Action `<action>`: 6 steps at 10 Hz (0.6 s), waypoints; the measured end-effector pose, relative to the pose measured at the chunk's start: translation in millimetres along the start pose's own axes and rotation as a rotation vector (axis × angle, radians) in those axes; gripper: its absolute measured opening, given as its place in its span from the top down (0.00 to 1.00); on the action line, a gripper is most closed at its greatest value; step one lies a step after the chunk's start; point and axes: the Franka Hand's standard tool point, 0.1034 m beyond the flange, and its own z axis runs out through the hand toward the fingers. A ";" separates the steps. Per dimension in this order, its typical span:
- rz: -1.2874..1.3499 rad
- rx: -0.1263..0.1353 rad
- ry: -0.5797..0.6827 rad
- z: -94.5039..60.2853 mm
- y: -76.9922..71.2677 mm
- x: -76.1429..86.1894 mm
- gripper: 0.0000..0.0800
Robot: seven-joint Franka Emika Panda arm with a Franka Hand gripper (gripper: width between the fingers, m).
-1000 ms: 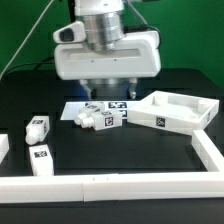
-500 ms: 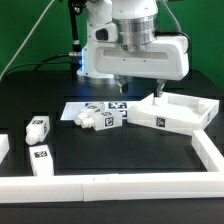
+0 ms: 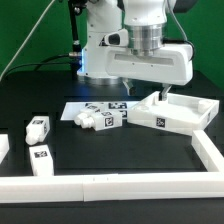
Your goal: Assemble one leg
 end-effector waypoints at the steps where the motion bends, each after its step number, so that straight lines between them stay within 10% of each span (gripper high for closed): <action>1: 0.002 -0.006 0.006 8.9 2.1 -0.2 0.19; 6: -0.016 -0.014 0.026 26.1 6.1 -2.0 0.19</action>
Offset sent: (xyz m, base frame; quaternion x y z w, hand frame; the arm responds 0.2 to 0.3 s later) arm -0.0038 0.0010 -0.0276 0.0126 0.0188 0.0064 0.9997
